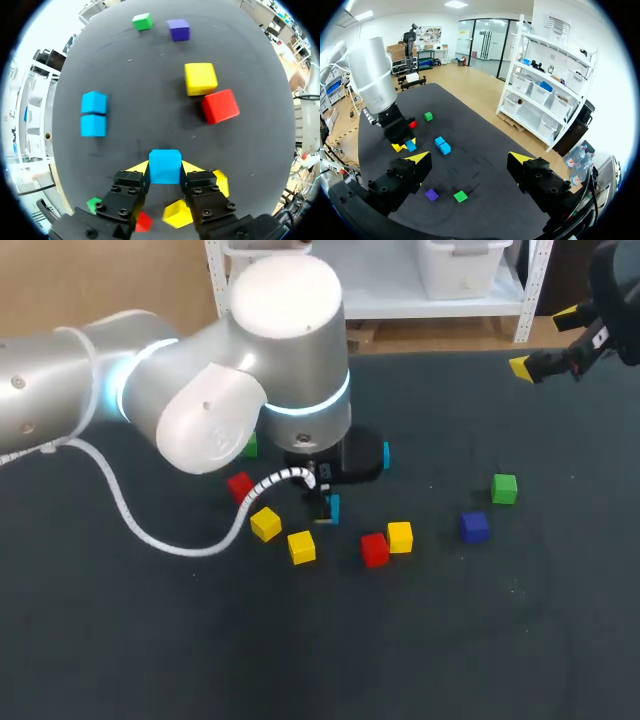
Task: Place the blue cubes, place green cubes on the blue cubes, place the yellow cubes on the green cubes, then place the red cubes on the yellow cubes, and place purple cube on the red cubes.
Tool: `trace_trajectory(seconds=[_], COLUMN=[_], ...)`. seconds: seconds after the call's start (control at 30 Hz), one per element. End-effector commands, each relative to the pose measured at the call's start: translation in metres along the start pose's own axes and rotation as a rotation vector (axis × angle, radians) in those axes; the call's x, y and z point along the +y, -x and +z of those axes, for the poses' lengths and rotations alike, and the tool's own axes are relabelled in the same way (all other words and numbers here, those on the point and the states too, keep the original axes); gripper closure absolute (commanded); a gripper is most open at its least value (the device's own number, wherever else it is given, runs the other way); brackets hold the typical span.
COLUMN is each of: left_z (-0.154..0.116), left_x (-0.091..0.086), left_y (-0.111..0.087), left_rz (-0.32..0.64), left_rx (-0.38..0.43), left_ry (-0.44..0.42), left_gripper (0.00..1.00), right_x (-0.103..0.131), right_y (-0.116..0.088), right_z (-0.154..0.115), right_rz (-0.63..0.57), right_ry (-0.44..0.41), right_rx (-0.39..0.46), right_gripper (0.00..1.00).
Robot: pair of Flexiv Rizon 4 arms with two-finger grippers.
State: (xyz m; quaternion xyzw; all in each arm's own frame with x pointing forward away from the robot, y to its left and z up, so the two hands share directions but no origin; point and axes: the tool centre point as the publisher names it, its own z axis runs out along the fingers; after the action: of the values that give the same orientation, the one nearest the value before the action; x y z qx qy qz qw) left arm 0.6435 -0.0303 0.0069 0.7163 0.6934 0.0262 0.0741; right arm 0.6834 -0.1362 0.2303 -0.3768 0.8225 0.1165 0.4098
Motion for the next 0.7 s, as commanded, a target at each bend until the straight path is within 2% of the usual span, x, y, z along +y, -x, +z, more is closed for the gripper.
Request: trace_trajectory(seconds=[0.03,0.2,0.4,0.7], left_z=[-0.002,0.002,0.005,0.012], left_x=[0.024,0.047,0.068,0.088], left_y=[-0.001,-0.001,0.005,0.013], left_rz=[0.011,0.017,0.05,0.086], left_rx=[0.02,0.035,0.013,0.041], left_ry=[-0.028,-0.041,-0.107,-0.134], left_gripper=[1.0,1.0,1.0,1.0], right_x=[0.003,0.003,0.003,0.003], right_y=[-0.001,-0.001,-0.001,-0.001], right_z=[0.0,0.0,0.0,0.0], right_rz=[0.001,0.001,0.001,0.001], right_ry=[-0.02,-0.02,-0.02,-0.02], right_rx=[-0.003,-0.003,-0.003,-0.003], right_gripper=[0.0,0.0,0.0,0.0])
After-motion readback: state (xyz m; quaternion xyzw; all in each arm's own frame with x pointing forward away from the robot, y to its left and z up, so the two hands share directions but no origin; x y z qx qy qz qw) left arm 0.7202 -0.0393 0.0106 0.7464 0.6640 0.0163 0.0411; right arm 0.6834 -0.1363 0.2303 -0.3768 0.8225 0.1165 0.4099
